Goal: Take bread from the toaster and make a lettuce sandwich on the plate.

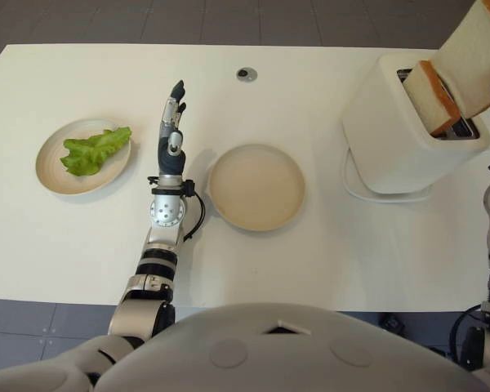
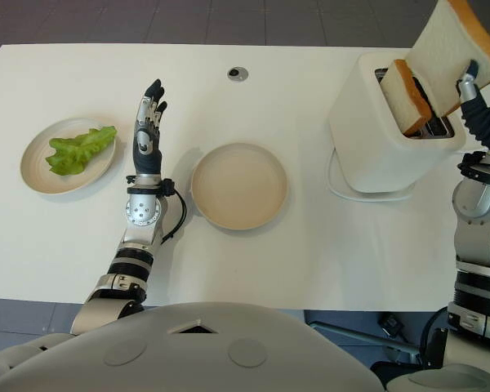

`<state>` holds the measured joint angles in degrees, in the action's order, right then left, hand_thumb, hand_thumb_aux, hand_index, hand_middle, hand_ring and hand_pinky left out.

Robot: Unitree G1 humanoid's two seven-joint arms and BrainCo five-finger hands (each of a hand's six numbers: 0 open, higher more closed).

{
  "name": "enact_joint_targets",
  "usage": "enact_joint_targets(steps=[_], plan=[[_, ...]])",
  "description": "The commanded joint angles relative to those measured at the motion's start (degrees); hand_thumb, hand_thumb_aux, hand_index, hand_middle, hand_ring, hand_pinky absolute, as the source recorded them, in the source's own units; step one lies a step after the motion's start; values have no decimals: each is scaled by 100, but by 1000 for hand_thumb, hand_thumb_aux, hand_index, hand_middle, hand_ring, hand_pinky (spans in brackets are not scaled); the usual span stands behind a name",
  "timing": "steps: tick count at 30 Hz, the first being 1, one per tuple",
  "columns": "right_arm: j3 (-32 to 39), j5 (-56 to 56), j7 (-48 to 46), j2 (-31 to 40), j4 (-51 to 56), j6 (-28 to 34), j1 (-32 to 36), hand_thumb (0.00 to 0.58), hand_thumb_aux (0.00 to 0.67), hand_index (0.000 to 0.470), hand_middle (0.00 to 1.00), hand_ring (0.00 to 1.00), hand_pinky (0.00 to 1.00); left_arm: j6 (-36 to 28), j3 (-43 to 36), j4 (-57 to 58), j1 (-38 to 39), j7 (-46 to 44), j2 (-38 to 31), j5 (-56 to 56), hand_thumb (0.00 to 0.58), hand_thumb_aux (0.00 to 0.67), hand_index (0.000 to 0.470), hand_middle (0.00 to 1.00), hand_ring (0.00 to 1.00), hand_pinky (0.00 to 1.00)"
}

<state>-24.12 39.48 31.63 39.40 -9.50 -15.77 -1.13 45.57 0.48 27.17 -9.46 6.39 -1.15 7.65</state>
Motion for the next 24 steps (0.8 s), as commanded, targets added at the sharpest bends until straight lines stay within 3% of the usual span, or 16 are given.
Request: enact_joint_targets(steps=[1, 5, 9, 14, 18, 21, 22, 23, 24], plan=[[852, -1350, -793, -316, -972, -835, 105, 580, 670, 470, 1000, 1000, 1000, 20, 72, 164, -104, 26, -7, -93, 0, 0, 0, 0, 0, 0], [2518, -3240, -2691, -611, -1069, -837, -142, 580, 670, 470, 1000, 1000, 1000, 103, 64, 259, -215, -4, 23, -150, 0, 0, 0, 0, 0, 0], [3727, -3999, -4242, -1116, 83, -339, -212, 580, 670, 470, 1000, 1000, 1000, 208, 72, 369, -346, -14, 43, -222, 0, 0, 0, 0, 0, 0], [3827, -3870, -5015, -1292, 1522, -240, 278, 580, 670, 470, 1000, 1000, 1000, 333, 55, 479, -510, 19, 61, -166, 0, 0, 0, 0, 0, 0], [3706, -3396, -5219, -911, 1319, -425, 184, 580, 670, 470, 1000, 1000, 1000, 306, 67, -92, -432, 127, -113, 236, 0, 0, 0, 0, 0, 0], [3619, -3059, -5336, -670, 733, -409, 36, 580, 670, 470, 1000, 1000, 1000, -3, 253, -1197, -65, 216, -442, 906, 0, 0, 0, 0, 0, 0], [3593, -2904, -5329, -610, 557, -380, 8, 288, 194, 136, 51, 51, 51, -206, 350, -1615, 112, 218, -589, 1206, 0, 0, 0, 0, 0, 0], [3580, -2749, -5335, -550, 430, -367, -3, 0, 0, 0, 0, 0, 0, -430, 495, -2023, 304, 223, -754, 1517, 0, 0, 0, 0, 0, 0], [3568, -2584, -5328, -496, 338, -364, -10, 0, 0, 0, 0, 0, 0, -663, 646, -2396, 499, 187, -914, 1739, 0, 0, 0, 0, 0, 0]])
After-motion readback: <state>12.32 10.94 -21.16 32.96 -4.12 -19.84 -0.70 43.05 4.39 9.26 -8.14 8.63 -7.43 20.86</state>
